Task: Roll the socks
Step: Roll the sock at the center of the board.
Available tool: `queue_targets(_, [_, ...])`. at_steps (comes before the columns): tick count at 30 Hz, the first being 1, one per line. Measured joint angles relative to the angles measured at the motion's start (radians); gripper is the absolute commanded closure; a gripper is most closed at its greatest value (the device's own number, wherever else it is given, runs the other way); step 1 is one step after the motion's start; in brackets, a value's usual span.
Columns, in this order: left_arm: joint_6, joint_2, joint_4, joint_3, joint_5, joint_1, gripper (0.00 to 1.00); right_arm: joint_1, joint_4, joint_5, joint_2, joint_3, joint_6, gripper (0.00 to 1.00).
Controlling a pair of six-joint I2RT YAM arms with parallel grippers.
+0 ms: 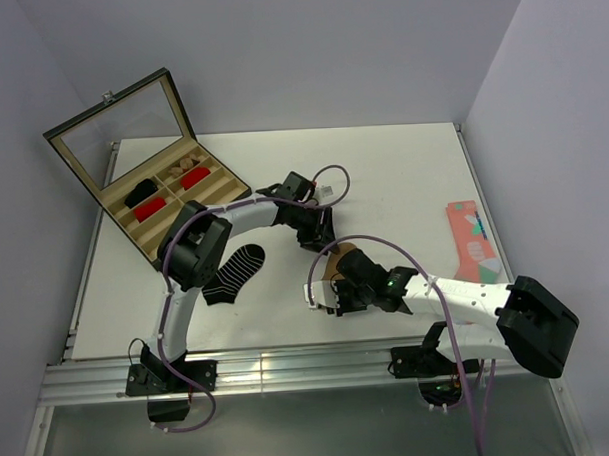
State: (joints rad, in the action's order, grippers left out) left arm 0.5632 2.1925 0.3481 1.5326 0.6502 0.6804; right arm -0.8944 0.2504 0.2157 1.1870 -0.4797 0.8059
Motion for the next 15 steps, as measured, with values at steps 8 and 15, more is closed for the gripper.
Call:
queue_targets(8, [-0.027,0.041,-0.026,0.002,0.126,0.0,0.49,-0.003,0.008,-0.006,0.015,-0.013,0.0,0.82])
queue_targets(15, [-0.023,0.064,-0.051,0.006,0.177,0.009,0.64,-0.005,0.009,-0.011,0.031,-0.025,-0.001,0.82])
